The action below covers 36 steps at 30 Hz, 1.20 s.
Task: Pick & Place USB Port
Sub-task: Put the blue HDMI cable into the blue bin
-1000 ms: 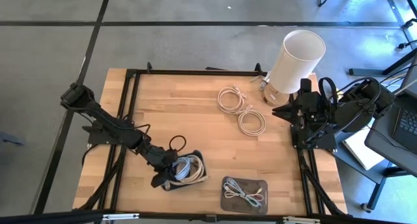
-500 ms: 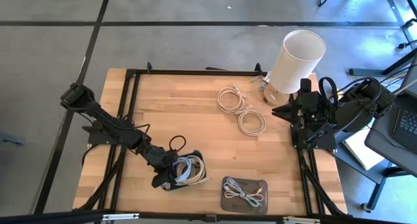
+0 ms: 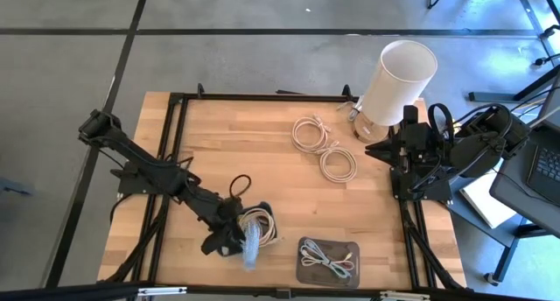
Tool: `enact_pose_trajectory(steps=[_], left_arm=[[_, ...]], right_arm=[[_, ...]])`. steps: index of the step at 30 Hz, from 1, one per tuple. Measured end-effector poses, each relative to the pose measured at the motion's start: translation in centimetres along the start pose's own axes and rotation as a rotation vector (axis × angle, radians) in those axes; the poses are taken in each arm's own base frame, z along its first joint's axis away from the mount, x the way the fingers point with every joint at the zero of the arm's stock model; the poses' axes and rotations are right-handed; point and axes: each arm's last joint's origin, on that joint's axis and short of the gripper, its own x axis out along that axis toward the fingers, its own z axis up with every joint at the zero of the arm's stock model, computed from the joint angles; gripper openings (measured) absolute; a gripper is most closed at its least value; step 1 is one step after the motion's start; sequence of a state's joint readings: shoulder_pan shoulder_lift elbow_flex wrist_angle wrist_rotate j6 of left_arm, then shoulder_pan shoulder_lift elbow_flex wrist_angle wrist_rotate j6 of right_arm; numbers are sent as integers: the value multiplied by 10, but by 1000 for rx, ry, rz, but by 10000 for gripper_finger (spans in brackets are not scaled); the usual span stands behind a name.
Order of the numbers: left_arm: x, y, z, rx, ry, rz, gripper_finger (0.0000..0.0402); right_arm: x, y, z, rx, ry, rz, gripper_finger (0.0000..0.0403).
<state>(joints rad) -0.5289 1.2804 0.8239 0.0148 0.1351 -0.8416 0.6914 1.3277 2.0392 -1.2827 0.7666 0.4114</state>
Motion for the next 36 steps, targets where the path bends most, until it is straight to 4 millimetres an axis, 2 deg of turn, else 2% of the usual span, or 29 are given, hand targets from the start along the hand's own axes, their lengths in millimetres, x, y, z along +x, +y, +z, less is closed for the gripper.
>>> enact_pose_trajectory(steps=[3, 7, 23, 29, 36], left_arm=[[-4, 12, -6, -7, 109, 184, 180], [-7, 22, -9, -36, 167, 273, 169], [-12, 37, -1, -13, 170, 358, 133], [-11, 34, 5, -85, 197, 224, 124], [-4, 6, 18, -78, 56, -55, 109]], right_arm=[[0, 0, 0, 2, 0, 0, 45], [0, 0, 0, 5, 2, 5, 45], [0, 0, 0, 9, 1, 8, 45], [0, 0, 0, 8, 1, 8, 45], [0, 0, 0, -3, 1, 8, 45]])
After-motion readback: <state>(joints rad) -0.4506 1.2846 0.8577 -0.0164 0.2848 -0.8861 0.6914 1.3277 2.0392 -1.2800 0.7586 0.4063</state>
